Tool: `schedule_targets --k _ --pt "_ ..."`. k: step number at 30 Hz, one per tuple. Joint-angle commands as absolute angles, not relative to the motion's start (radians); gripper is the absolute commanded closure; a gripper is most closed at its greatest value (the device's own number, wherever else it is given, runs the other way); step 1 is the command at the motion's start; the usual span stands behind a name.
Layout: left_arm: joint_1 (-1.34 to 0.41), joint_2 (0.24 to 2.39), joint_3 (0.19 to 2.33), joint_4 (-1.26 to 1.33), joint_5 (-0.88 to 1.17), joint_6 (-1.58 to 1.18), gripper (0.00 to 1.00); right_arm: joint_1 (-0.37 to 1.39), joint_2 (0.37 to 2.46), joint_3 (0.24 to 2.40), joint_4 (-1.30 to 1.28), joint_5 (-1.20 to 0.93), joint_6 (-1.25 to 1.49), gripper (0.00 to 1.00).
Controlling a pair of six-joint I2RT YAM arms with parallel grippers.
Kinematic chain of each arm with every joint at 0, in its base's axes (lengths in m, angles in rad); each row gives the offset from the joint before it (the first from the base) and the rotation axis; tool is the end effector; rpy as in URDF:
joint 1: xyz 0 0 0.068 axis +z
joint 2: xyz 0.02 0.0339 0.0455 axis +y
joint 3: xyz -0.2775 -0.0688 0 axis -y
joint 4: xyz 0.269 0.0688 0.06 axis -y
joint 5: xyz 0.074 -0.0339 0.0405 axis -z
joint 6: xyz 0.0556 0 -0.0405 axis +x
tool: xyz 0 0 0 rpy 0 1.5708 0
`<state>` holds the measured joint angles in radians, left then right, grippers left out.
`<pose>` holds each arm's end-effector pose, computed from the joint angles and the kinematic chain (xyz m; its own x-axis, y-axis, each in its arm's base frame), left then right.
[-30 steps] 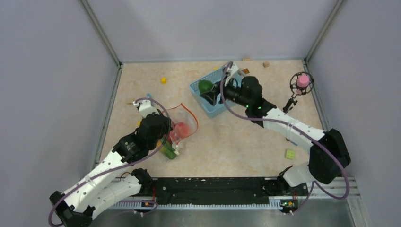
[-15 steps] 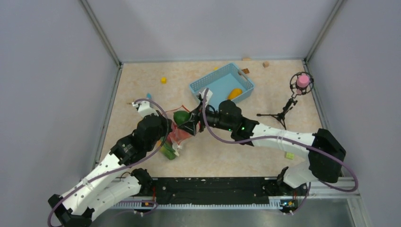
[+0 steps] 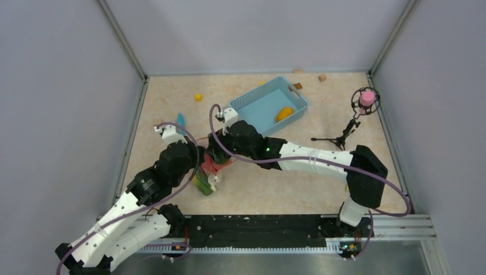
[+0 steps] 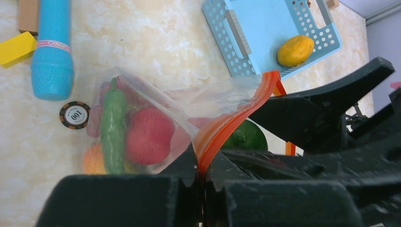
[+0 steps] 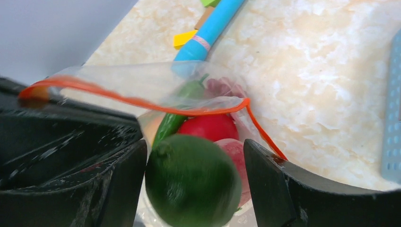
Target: Place the food in the zip-top bag and seal the zipper
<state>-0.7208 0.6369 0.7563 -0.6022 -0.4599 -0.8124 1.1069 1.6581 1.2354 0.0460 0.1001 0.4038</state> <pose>0.1414 -0.0914 0.3127 -0.4548 -0.4663 -0.7587 -0.0496 0.8639 -0.5012 0.1993 0.3860 0.2867 -0.4847 -0.0949 -0.8695 -0.7154 0.6151 0.3316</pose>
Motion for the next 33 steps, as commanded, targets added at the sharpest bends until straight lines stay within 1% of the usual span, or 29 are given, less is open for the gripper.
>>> schedule_targets --k 1,6,9,12,15,19,25,31,33 --pt "-0.723 0.618 0.804 -0.567 -0.426 -0.819 1.0 1.132 1.729 1.388 -0.085 0.217 0.412 0.25" --pt "-0.723 0.616 0.801 -0.561 -0.418 -0.81 1.0 1.138 1.762 1.436 -0.092 0.174 0.401 0.25" --pt "-0.723 0.611 0.8 -0.564 -0.432 -0.812 1.0 1.138 1.735 1.415 -0.058 0.127 0.377 0.25" --pt "-0.723 0.608 0.798 -0.567 -0.446 -0.816 1.0 1.137 1.696 1.402 -0.051 0.073 0.331 0.21" --pt "-0.723 0.603 0.796 -0.571 -0.462 -0.816 1.0 1.138 1.637 1.386 -0.047 0.064 0.279 0.19" --pt "-0.723 0.6 0.798 -0.577 -0.479 -0.816 1.0 1.137 1.538 1.336 -0.044 0.118 0.251 0.16" --pt "-0.723 0.599 0.797 -0.578 -0.488 -0.82 1.0 1.136 1.395 1.205 -0.007 0.258 0.248 0.11" --pt "-0.723 0.599 0.799 -0.58 -0.489 -0.82 1.0 1.116 1.404 1.142 -0.037 0.321 0.32 0.12" --pt "-0.723 0.596 0.798 -0.58 -0.489 -0.82 1.0 1.095 1.428 1.132 -0.055 0.33 0.359 0.15"
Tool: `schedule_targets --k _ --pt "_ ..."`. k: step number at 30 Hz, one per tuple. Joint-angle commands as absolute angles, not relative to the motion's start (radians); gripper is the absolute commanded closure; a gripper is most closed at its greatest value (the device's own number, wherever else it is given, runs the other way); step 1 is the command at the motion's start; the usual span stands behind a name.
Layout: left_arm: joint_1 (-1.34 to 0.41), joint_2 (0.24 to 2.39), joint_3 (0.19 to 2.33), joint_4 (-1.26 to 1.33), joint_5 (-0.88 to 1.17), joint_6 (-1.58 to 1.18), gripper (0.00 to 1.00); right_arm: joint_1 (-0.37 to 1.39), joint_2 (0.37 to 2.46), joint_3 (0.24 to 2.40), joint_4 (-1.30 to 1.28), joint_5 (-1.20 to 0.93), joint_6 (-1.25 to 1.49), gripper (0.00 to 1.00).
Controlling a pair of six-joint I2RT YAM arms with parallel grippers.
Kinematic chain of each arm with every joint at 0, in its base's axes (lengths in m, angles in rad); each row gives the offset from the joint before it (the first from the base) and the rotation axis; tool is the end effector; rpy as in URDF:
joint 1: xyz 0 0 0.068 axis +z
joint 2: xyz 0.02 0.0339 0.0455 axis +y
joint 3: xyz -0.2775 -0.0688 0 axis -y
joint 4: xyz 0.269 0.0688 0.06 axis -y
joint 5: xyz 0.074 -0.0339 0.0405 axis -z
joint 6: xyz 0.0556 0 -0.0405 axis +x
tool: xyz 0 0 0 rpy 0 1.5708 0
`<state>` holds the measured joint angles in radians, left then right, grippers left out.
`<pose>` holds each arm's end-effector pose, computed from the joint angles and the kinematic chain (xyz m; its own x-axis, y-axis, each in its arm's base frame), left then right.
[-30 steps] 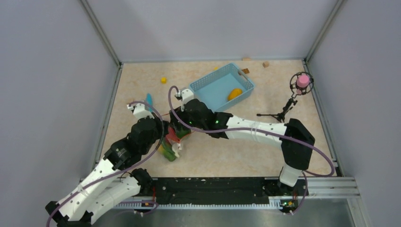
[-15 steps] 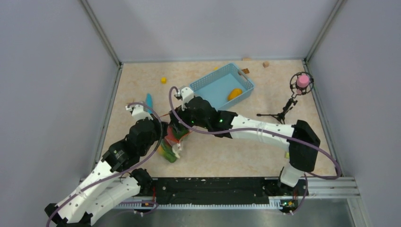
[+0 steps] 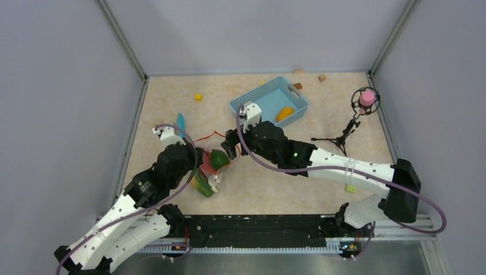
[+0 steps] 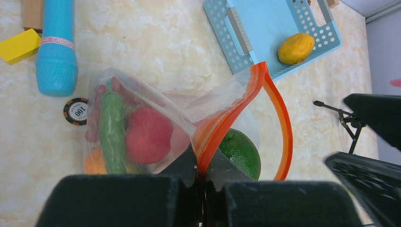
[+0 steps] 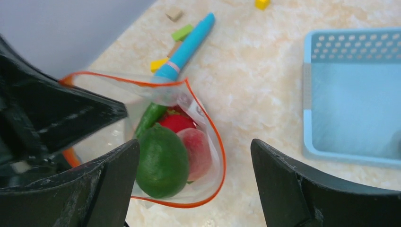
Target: Place the food in the zip-top bag and seal the zipper
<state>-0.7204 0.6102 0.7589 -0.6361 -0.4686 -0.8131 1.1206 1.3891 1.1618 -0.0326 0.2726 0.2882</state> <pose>0.1360 -0.0860 0.3138 -0.4516 -0.4660 -0.7609 -0.0573 0.8662 -0.4965 0.1739 0.3255 0.3515 -0.3215 -0.0361 -0.9462 -0.6910 0.6922 0.2083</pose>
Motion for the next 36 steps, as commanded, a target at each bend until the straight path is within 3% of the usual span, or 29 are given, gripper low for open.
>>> schedule_targets --k 1,6,9,14,24,31,36 --pt "-0.723 0.594 0.798 -0.581 -0.488 -0.819 1.0 1.083 1.438 1.13 -0.063 0.327 0.384 0.17" --pt "-0.723 0.595 0.798 -0.581 -0.49 -0.82 1.0 1.054 1.509 1.134 -0.071 0.263 0.442 0.4" --pt "-0.723 0.592 0.799 -0.583 -0.492 -0.819 1.0 1.053 1.536 1.129 -0.052 0.213 0.44 0.7" --pt "-0.723 0.59 0.799 -0.584 -0.494 -0.819 1.0 1.053 1.535 1.159 -0.059 0.21 0.407 1.0" --pt "-0.722 0.546 0.803 -0.603 -0.533 -0.819 1.0 1.053 1.408 1.337 -0.185 0.134 0.218 1.0" --pt "-0.723 0.568 0.804 -0.596 -0.52 -0.813 1.0 1.052 1.412 1.425 -0.226 -0.025 0.178 1.0" --pt "-0.723 0.6 0.811 -0.594 -0.51 -0.801 1.0 1.054 1.425 1.449 -0.257 -0.006 0.162 1.0"
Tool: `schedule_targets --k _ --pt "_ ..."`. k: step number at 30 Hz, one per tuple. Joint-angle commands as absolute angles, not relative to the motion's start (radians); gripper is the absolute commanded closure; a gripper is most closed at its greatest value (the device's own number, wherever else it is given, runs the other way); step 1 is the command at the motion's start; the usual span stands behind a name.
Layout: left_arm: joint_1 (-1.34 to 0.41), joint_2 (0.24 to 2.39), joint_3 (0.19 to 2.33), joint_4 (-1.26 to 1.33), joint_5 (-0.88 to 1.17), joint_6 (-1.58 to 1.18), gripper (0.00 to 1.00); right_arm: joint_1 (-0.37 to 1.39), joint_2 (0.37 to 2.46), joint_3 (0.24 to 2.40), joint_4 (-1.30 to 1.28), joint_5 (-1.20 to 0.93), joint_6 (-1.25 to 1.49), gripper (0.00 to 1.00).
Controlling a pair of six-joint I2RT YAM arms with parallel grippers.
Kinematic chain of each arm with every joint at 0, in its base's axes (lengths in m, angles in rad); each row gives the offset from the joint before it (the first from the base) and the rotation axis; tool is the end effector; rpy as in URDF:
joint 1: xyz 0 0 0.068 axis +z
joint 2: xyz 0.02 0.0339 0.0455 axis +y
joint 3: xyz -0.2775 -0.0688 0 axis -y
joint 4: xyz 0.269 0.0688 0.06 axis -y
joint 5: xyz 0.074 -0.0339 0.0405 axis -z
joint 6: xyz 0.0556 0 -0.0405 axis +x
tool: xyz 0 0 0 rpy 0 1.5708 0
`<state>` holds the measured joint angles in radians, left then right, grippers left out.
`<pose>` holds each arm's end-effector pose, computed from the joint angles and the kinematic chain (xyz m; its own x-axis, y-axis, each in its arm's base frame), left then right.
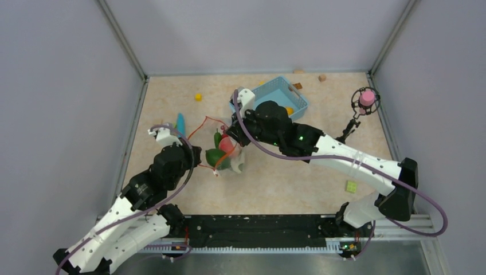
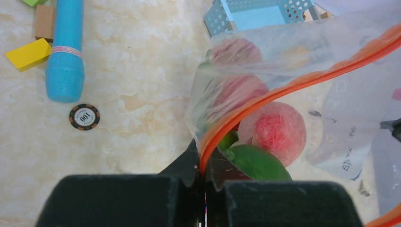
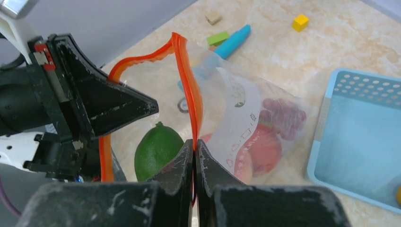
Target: Place the food in the zip-top bag and seal the zipper
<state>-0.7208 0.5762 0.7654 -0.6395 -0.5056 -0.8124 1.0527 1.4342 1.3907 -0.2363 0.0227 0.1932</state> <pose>0.1309 -0.0792 0.3208 -0.4062 -0.4885 -0.7722 -0.0656 0.8585 -0.5086 0.1883 0.3279 0.4009 -0.2989 -0.1368 -0.9444 -0.8155 0.5506 0.1784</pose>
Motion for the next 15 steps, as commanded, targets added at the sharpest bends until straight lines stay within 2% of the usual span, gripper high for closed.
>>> schedule_targets --k 1,9,15 --pt "-0.723 0.608 0.815 -0.596 -0.51 -0.799 1.0 1.053 1.423 1.446 -0.258 -0.005 0.16 1.0" --pt "-0.723 0.767 0.917 -0.755 -0.62 -0.825 1.0 1.053 1.512 1.481 -0.307 0.066 0.161 1.0" --pt "-0.723 0.865 0.958 -0.775 -0.576 -0.798 1.0 1.052 1.55 1.496 -0.316 0.113 0.153 1.0"
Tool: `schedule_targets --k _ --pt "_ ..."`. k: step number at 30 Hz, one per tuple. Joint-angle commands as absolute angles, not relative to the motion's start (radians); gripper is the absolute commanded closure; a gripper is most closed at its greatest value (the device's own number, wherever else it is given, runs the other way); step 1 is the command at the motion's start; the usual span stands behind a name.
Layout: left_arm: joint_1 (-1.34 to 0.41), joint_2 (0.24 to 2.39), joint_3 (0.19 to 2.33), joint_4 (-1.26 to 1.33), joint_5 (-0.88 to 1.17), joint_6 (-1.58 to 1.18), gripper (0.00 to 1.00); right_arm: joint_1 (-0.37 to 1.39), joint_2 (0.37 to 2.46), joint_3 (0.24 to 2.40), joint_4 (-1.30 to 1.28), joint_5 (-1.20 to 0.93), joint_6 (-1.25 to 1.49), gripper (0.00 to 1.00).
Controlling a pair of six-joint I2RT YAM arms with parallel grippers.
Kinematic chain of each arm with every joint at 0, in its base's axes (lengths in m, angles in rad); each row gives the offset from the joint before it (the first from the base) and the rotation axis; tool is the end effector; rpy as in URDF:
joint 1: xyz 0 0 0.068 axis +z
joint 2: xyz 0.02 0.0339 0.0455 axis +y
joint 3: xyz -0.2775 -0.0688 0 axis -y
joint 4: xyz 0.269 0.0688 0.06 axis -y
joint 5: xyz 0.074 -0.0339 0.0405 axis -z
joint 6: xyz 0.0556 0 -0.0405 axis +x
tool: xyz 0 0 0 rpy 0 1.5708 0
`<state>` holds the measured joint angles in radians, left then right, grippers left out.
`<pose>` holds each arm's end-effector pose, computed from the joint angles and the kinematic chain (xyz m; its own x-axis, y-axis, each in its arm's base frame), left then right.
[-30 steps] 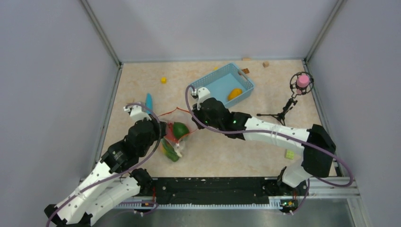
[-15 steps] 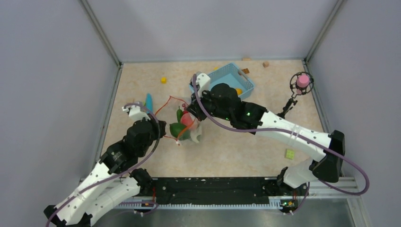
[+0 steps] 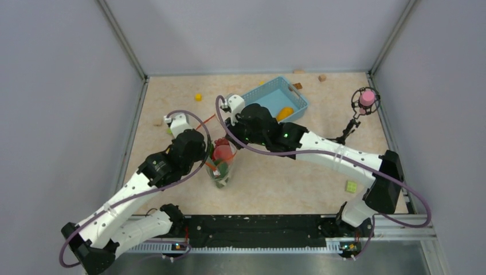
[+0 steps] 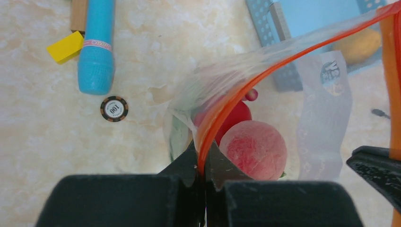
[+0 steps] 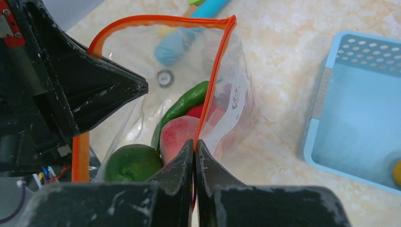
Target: Place the food in the zip-top bag and seal the zipper
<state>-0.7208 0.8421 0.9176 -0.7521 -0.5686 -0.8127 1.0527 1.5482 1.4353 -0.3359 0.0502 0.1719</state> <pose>0.1649 -0.1050 0.3250 -0.4982 -0.3768 -0.7809 -0.1761 0.9258 -0.3344 0.2027 0.3500 0.3640 -0.3563 -0.2801 -0.8914 -0.7961 0.5905 0.1327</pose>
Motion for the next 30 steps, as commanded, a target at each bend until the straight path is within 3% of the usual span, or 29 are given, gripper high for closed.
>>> schedule_targets --k 1,6,15,19,22,26,29,30 --pt "-0.723 0.862 0.961 -0.779 -0.584 -0.795 1.0 1.052 1.553 1.5 -0.325 0.166 0.152 1.0" --pt "-0.723 0.817 0.966 -0.841 -0.682 -0.83 1.0 1.019 1.493 1.482 -0.355 0.435 0.14 1.0" --pt "-0.723 0.865 1.023 -0.916 -0.705 -0.819 1.0 0.99 1.392 1.463 -0.346 0.266 0.07 1.0" --pt "-0.723 0.912 1.023 -0.844 -0.582 -0.739 1.0 0.99 1.404 1.431 -0.331 0.1 0.059 1.0" --pt "-0.723 0.914 0.997 -0.751 -0.471 -0.68 1.0 0.991 1.42 1.414 -0.332 0.108 0.059 1.0" --pt "-0.723 0.895 0.977 -0.71 -0.447 -0.671 1.0 0.976 1.424 1.388 -0.329 0.164 0.07 0.81" --pt "-0.723 0.874 0.962 -0.703 -0.511 -0.694 1.0 0.944 1.41 1.373 -0.309 0.136 0.087 0.44" --pt "-0.723 0.868 0.958 -0.704 -0.531 -0.699 1.0 0.932 1.401 1.37 -0.299 0.118 0.089 0.4"
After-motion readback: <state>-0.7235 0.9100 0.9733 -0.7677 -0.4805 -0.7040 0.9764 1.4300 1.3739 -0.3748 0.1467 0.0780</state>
